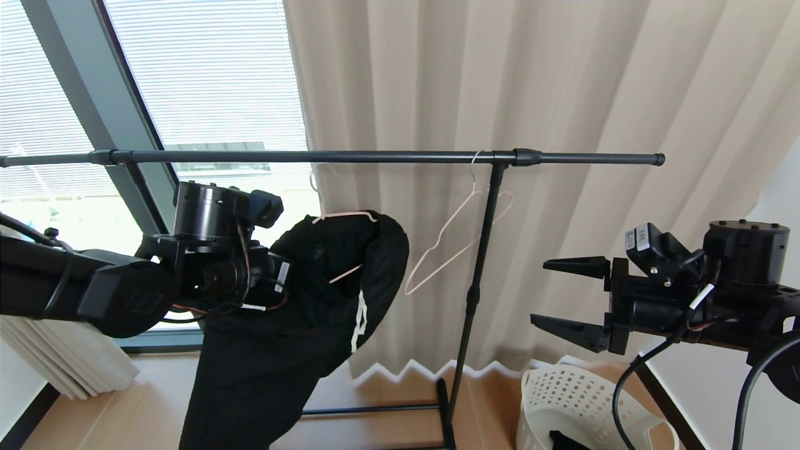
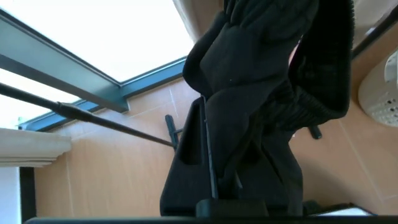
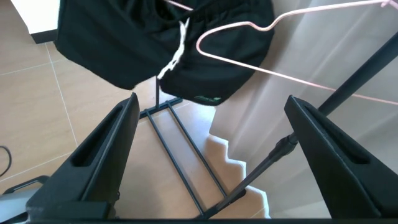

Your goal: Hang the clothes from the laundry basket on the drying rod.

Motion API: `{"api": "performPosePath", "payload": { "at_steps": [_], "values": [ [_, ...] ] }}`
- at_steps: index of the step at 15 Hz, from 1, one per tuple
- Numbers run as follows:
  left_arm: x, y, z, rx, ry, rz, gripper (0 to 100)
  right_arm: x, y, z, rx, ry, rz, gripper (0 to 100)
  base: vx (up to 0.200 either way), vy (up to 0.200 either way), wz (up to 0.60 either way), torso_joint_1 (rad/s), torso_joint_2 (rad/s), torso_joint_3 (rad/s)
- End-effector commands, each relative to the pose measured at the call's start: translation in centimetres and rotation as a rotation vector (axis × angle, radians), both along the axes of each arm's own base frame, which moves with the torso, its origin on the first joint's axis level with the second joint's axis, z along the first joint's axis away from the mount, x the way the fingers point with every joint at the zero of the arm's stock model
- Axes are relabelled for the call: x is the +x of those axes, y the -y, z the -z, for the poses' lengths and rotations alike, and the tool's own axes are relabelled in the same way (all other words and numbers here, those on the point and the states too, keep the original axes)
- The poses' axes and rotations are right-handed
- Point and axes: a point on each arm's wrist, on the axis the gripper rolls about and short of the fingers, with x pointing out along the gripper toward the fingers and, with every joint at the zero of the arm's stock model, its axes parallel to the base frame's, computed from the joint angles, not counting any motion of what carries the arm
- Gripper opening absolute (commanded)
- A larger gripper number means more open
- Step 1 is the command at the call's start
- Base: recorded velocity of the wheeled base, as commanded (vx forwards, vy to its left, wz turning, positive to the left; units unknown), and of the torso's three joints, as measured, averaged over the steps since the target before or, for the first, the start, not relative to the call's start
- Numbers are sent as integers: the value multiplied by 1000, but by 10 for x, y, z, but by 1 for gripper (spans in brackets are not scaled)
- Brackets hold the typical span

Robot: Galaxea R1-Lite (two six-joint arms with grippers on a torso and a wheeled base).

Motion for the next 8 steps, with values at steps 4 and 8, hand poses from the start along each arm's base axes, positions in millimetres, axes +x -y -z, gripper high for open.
{"api": "performPosePath", "payload": {
  "at_steps": [4, 8],
  "values": [
    [12, 16, -17, -69, 69, 9, 0, 0, 0, 0, 0, 2, -2, 100, 0, 0, 0, 0, 0, 0],
    [23, 24, -16, -98, 93, 5, 0, 0, 0, 0, 0, 0, -2, 100, 0, 0, 0, 0, 0, 0]
  ]
}}
